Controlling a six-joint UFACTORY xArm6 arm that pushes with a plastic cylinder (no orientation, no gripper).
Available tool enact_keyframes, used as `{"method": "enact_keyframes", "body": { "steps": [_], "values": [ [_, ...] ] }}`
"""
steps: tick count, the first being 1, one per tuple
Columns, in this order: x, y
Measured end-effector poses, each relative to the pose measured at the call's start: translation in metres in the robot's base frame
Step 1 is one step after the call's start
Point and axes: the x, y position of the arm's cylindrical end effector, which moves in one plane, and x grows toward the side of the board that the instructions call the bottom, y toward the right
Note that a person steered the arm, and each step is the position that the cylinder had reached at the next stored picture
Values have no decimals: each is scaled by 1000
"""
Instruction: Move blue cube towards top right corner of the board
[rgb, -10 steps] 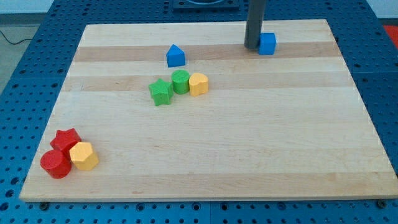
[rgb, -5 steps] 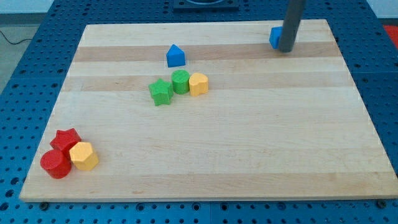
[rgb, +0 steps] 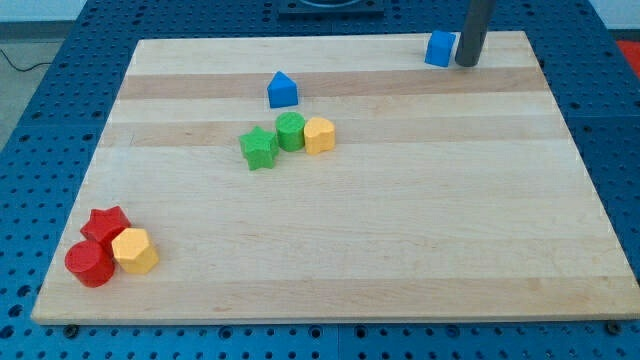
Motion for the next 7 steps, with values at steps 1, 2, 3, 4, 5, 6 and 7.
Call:
{"method": "enact_keyframes", "body": {
  "steps": [1, 2, 3, 4, 5, 6, 7],
  "values": [
    [24, -35],
    [3, -80],
    [-20, -90],
    [-21, -66],
    [-21, -25],
    [-21, -10],
    [-9, -27]
  ]
}}
